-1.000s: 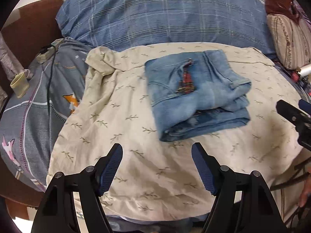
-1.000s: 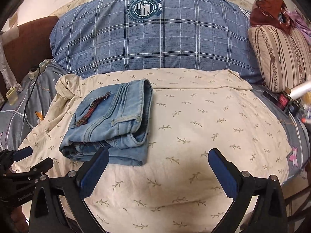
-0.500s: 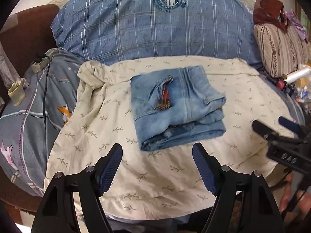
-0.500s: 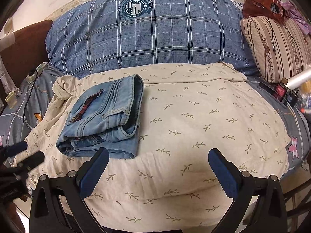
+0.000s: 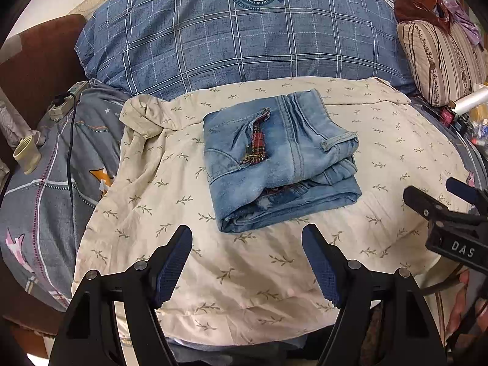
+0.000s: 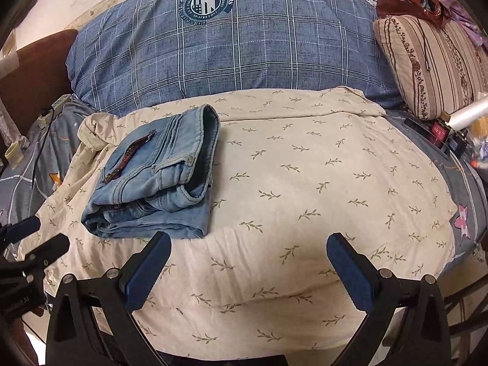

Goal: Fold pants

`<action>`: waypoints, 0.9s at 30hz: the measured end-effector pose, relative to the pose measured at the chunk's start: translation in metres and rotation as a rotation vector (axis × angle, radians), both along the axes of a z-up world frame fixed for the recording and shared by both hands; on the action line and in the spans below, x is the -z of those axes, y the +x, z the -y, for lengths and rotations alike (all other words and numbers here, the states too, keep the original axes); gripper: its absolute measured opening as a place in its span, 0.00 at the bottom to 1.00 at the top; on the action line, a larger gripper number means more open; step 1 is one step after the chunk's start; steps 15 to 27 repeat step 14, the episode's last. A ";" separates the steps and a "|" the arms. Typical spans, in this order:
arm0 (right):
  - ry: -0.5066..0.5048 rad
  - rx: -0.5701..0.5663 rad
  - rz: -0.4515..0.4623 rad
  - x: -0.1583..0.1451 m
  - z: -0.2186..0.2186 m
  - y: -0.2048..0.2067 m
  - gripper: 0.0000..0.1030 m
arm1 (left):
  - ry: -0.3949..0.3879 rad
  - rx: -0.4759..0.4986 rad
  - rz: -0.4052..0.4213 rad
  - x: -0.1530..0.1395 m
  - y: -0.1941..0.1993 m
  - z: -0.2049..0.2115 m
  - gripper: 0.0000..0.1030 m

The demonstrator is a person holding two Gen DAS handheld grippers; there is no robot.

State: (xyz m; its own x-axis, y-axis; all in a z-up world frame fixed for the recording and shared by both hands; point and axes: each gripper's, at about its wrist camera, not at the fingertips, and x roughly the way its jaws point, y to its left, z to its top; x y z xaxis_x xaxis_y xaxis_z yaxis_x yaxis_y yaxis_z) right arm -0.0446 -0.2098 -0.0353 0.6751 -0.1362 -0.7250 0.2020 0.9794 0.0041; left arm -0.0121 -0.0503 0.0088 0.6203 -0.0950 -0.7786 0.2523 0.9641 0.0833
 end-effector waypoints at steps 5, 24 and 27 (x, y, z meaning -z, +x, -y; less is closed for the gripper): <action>-0.013 0.016 -0.010 0.002 0.004 -0.005 0.99 | -0.010 -0.007 -0.010 0.003 0.003 0.000 0.72; -0.016 0.022 -0.016 0.002 0.006 -0.004 0.99 | -0.004 -0.022 -0.029 0.007 0.011 0.001 0.72; -0.016 0.022 -0.016 0.002 0.006 -0.004 0.99 | -0.004 -0.022 -0.029 0.007 0.011 0.001 0.72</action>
